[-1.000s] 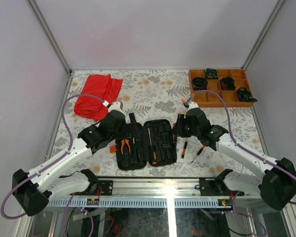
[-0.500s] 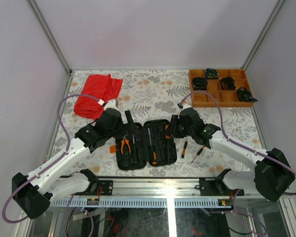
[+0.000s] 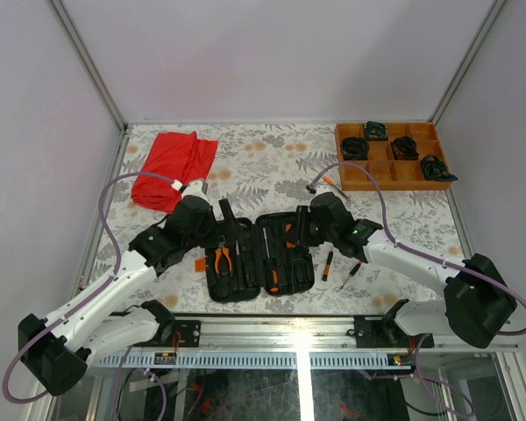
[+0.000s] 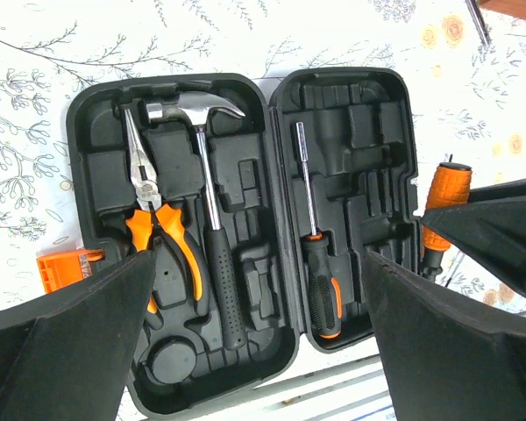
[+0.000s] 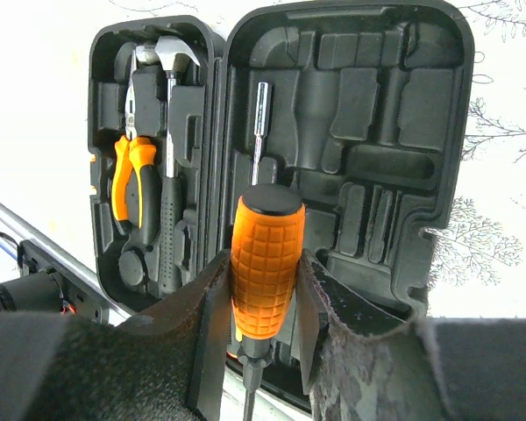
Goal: Sort the tools into containers
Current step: Place the screwdriver in the storage box, then adjust the screwdriver in the storage box.
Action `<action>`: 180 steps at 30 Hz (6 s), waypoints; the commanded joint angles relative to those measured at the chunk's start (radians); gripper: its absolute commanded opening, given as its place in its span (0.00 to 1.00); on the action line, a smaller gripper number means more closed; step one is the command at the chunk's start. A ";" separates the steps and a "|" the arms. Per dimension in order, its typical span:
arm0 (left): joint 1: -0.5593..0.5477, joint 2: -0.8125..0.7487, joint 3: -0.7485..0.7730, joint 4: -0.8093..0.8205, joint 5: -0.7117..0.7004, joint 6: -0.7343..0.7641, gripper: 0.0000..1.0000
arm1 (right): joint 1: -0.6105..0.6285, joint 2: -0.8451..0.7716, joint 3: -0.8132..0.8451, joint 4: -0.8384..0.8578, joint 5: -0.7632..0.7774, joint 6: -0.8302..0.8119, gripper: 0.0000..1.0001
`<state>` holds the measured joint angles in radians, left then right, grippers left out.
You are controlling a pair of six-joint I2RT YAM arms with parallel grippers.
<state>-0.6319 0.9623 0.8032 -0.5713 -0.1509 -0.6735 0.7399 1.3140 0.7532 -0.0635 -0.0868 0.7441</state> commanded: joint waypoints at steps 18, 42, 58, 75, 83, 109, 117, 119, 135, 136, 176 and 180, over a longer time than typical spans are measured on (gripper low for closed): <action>0.009 -0.042 -0.084 0.126 0.098 -0.006 1.00 | 0.018 0.203 0.136 0.059 -0.025 -0.012 0.00; 0.009 -0.091 -0.131 0.165 0.141 -0.017 1.00 | 0.018 0.497 0.360 -0.020 0.131 -0.143 0.09; 0.010 -0.085 -0.142 0.182 0.151 -0.017 1.00 | 0.018 0.524 0.402 -0.069 0.206 -0.186 0.25; 0.009 -0.081 -0.144 0.165 0.139 -0.018 1.00 | 0.018 0.514 0.420 -0.090 0.205 -0.185 0.50; 0.010 -0.086 -0.147 0.152 0.116 -0.018 1.00 | 0.017 0.445 0.385 -0.103 0.220 -0.203 0.52; 0.009 0.115 -0.023 0.236 0.072 -0.020 1.00 | 0.016 0.000 0.061 -0.020 0.299 -0.216 0.99; 0.025 0.121 0.029 0.249 0.046 -0.015 1.00 | 0.005 -0.103 -0.016 0.008 0.295 -0.258 0.99; 0.035 0.119 0.031 0.265 0.063 -0.011 1.00 | -0.005 -0.112 -0.022 0.005 0.265 -0.260 0.99; 0.074 0.220 0.097 0.371 0.140 -0.016 1.00 | -0.074 -0.103 -0.009 -0.004 -0.021 -0.295 0.91; 0.075 0.228 0.105 0.376 0.146 -0.015 1.00 | -0.074 -0.101 -0.011 0.001 -0.023 -0.300 0.92; 0.029 0.569 0.139 0.401 0.255 -0.066 0.63 | -0.026 0.227 0.164 -0.030 -0.030 -0.166 0.41; 0.030 0.557 0.114 0.405 0.244 -0.074 0.61 | -0.016 0.270 0.200 -0.043 -0.028 -0.170 0.36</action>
<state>-0.5999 1.5269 0.9489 -0.2077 0.0906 -0.7315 0.7071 1.5570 0.8852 -0.1020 -0.1417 0.5652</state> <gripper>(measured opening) 0.616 0.384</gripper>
